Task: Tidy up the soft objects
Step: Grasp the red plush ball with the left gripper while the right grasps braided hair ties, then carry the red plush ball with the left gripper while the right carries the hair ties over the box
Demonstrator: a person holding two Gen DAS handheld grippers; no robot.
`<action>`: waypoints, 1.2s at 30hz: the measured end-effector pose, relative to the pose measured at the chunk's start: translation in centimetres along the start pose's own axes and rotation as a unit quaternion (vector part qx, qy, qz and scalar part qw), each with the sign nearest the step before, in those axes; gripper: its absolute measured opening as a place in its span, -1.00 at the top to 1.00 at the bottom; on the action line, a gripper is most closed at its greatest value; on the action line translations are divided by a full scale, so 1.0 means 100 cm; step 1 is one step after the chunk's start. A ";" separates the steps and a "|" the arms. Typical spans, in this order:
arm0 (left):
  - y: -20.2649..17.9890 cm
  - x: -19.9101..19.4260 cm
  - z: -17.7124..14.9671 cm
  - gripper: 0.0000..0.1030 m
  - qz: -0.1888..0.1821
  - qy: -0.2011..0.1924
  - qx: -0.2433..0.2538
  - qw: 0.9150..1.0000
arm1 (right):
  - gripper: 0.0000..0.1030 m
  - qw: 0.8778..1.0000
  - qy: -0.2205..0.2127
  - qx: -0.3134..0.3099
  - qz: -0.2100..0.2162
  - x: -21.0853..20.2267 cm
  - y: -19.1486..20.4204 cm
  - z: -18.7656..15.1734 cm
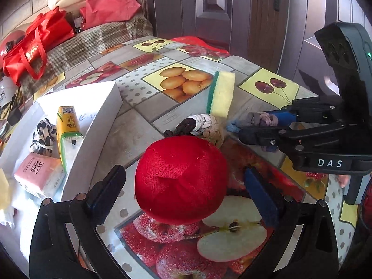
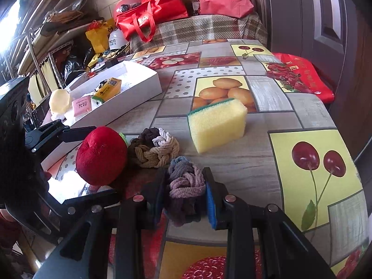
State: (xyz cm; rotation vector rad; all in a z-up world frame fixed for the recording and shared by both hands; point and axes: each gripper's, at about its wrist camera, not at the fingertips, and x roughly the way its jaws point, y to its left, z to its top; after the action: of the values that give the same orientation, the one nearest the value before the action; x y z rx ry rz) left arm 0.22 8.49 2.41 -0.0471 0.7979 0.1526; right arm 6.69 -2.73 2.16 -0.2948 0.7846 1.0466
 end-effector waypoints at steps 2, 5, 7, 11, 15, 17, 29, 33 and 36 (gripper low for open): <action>0.002 0.000 0.001 -0.69 -0.012 -0.002 -0.007 1.000 | 0.41 1.000 0.001 0.000 0.000 0.001 0.000 0.000; 0.003 0.004 0.000 -0.22 -0.013 0.008 -0.009 1.000 | 0.41 1.000 0.000 0.000 0.000 0.000 0.000 0.000; 0.005 0.000 -0.002 -0.16 -0.016 -0.001 -0.012 1.000 | 0.41 1.000 -0.002 -0.002 -0.001 0.000 0.001 0.000; 0.005 -0.019 -0.006 -0.16 -0.008 -0.047 -0.015 0.999 | 0.47 1.000 -0.026 -0.008 -0.014 -0.008 0.003 0.000; 0.007 -0.053 -0.015 -0.16 0.019 -0.131 -0.023 0.991 | 0.48 0.996 -0.085 -0.029 -0.028 -0.031 0.011 -0.003; 0.009 -0.067 -0.022 -0.16 0.035 -0.165 -0.021 0.985 | 0.48 0.991 -0.116 -0.047 -0.046 -0.042 0.019 -0.005; 0.045 -0.110 -0.055 -0.17 0.085 -0.210 -0.039 0.973 | 0.48 0.970 -0.228 -0.009 -0.080 -0.064 0.051 -0.003; 0.053 -0.114 -0.061 -0.17 0.085 -0.211 -0.055 0.972 | 0.48 0.970 -0.232 -0.007 -0.078 -0.062 0.061 -0.003; 0.055 -0.118 -0.065 -0.17 0.088 -0.212 -0.058 0.972 | 0.48 0.969 -0.235 -0.011 -0.079 -0.062 0.069 -0.004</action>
State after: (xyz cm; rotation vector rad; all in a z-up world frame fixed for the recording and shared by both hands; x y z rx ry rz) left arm -13.37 11.83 6.42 -0.0514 0.3636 0.3642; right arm -1.08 -3.66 7.18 -0.1166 0.3161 0.9256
